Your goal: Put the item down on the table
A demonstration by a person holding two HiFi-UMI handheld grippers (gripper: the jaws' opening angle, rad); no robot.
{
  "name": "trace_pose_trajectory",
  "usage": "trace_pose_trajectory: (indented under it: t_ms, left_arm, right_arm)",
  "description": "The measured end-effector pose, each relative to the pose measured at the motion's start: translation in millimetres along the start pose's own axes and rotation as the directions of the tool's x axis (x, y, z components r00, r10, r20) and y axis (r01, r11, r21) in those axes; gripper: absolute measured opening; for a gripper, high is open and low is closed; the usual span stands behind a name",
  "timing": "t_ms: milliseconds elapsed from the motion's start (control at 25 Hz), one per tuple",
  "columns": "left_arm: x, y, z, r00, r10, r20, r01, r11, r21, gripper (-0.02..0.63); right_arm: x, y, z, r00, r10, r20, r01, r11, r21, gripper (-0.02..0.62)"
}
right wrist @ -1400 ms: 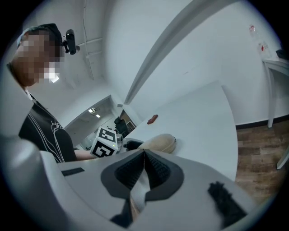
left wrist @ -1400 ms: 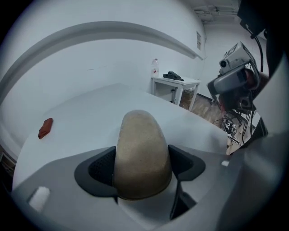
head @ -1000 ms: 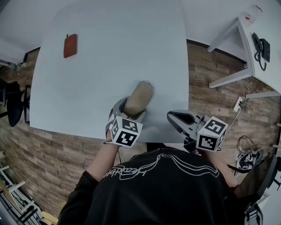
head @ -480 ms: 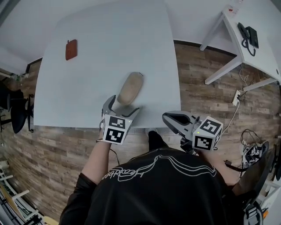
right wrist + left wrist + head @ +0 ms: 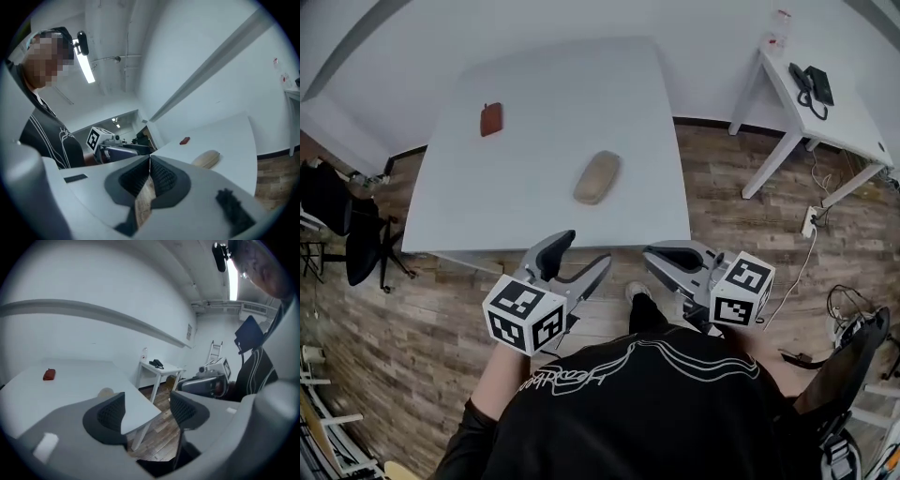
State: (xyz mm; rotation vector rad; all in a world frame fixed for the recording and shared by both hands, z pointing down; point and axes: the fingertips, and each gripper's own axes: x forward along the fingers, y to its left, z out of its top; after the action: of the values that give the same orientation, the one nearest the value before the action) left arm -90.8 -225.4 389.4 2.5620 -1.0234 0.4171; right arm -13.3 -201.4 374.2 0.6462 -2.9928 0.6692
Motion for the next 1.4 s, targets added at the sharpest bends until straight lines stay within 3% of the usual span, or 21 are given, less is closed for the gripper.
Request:
trace_pose_trajectory:
  t_ms: [80,160,200,440,920,1400]
  left_arm:
    - [-24.2,-19.1,17.6,0.998,-0.007,0.067,0.008,1.0,-0.018,0.235]
    - [-43.9,-30.7,27.8,0.994,0.033,0.108,-0.032,0.999,-0.009,0.027]
    - [-50.7,-36.7,29.2,0.993,0.042,0.114,-0.043,0.999,0.007,0.005]
    - [-66.0,-65.7,24.1,0.992,-0.059,0.112,0.059,0.998,0.001,0.005]
    - [-83.5,-82.0,30.3,0.978,-0.135,0.16,0.136,0.991,0.008,0.005]
    - [-87.2,-68.9,2.3,0.984,-0.113,0.137,0.116,0.993,-0.017,0.005]
  right_arm:
    - [-2.9,19.6,8.8,1.0,0.008,0.012,-0.007,0.999,-0.032,0.011]
    - [-5.2,36.9,15.5,1.0,0.013,0.021,-0.012,0.999,-0.051,0.011]
    - [-6.7,44.8,17.4,1.0,0.015,0.022,-0.014,0.998,-0.059,0.011]
    - [-12.1,76.5,17.2,1.0,0.027,0.002,-0.027,0.996,-0.088,0.009]
    - [-7.0,92.3,11.5,0.999,0.015,-0.034,-0.018,0.995,-0.101,0.009]
    - [2.1,99.6,-9.0,0.997,0.023,-0.074,-0.029,0.996,-0.084,0.009]
